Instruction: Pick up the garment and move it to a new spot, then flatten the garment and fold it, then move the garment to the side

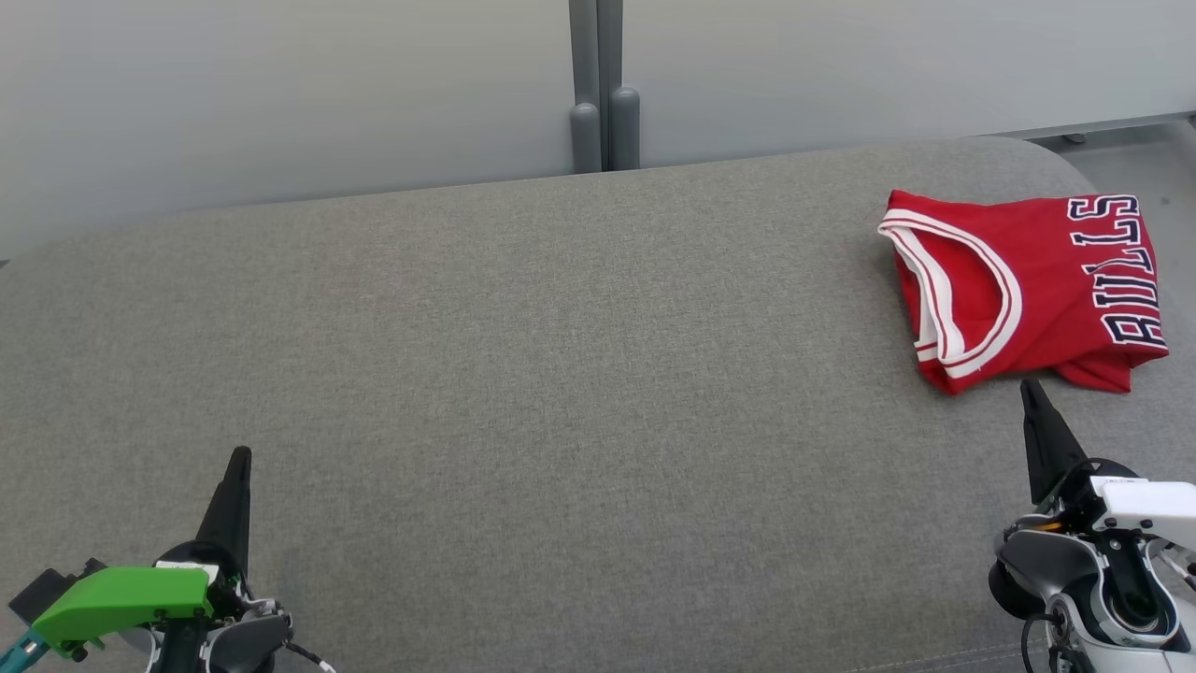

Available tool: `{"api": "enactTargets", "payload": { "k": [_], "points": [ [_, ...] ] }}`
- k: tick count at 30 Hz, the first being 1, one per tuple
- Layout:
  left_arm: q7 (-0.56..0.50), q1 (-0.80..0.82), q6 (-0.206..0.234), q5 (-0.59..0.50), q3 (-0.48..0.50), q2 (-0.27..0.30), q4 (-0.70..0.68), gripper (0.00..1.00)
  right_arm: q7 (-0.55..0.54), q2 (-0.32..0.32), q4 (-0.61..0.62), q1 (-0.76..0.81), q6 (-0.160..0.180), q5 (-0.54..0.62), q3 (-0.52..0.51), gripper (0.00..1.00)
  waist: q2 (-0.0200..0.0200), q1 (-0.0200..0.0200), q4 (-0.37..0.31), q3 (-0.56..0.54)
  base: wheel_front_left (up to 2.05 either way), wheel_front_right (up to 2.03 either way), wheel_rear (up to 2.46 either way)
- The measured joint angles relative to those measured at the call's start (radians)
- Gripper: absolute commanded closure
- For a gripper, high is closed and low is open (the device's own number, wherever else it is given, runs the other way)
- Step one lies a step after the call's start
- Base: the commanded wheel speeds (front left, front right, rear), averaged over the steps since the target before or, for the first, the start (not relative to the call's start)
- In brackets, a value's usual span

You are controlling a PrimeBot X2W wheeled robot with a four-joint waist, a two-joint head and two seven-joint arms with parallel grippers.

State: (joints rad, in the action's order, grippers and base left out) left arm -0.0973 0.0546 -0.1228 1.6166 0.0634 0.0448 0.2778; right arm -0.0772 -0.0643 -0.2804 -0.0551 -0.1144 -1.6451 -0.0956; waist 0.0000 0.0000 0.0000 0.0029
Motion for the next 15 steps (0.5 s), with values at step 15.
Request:
{"api": "enactTargets", "payload": {
  "k": [15],
  "points": [
    [0.000, 0.000, 0.000, 0.000, 0.000, 0.000, 0.000, 1.00, 0.000, 0.001, 0.000, 0.000, 0.000, 0.000, -0.001, 1.00, 0.0000, 0.0000, 0.000, 0.000, 0.00, 0.00, 0.00]
  ]
}}
